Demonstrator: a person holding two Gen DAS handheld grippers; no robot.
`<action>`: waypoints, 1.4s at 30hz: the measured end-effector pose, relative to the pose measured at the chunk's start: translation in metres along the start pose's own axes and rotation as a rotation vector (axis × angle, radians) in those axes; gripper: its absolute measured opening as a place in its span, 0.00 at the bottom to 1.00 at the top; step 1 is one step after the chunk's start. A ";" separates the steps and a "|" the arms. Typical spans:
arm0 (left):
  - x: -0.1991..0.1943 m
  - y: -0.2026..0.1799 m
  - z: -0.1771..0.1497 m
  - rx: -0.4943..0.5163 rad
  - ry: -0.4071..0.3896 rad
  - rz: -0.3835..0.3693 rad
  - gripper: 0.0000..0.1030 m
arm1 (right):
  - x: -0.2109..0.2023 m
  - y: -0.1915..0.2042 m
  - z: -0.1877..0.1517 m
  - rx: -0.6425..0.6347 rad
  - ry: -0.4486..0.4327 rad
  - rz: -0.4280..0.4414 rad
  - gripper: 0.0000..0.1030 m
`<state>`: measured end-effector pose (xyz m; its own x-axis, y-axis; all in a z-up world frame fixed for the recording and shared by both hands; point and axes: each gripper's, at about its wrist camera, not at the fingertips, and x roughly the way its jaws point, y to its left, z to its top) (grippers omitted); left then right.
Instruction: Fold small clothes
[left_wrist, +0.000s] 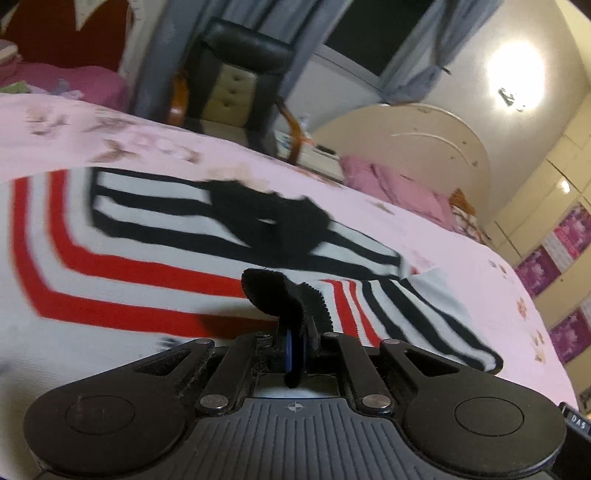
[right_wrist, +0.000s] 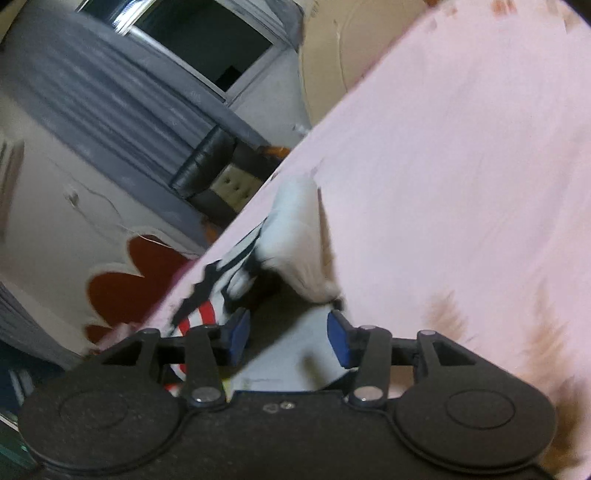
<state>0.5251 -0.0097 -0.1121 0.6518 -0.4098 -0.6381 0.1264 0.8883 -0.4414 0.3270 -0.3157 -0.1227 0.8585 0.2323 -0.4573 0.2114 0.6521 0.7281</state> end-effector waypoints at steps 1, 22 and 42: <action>-0.002 0.009 0.002 -0.007 -0.002 0.014 0.05 | 0.006 -0.003 -0.001 0.041 0.010 0.019 0.46; -0.011 0.045 0.007 0.074 -0.036 0.013 0.05 | 0.045 -0.014 0.005 0.146 0.004 -0.011 0.07; 0.015 -0.014 0.010 0.362 -0.070 0.067 0.32 | 0.055 0.035 0.061 -0.288 -0.015 -0.055 0.22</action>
<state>0.5404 -0.0261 -0.1090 0.7157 -0.3440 -0.6077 0.3299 0.9336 -0.1400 0.4107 -0.3239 -0.0911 0.8567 0.1816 -0.4828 0.1182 0.8420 0.5263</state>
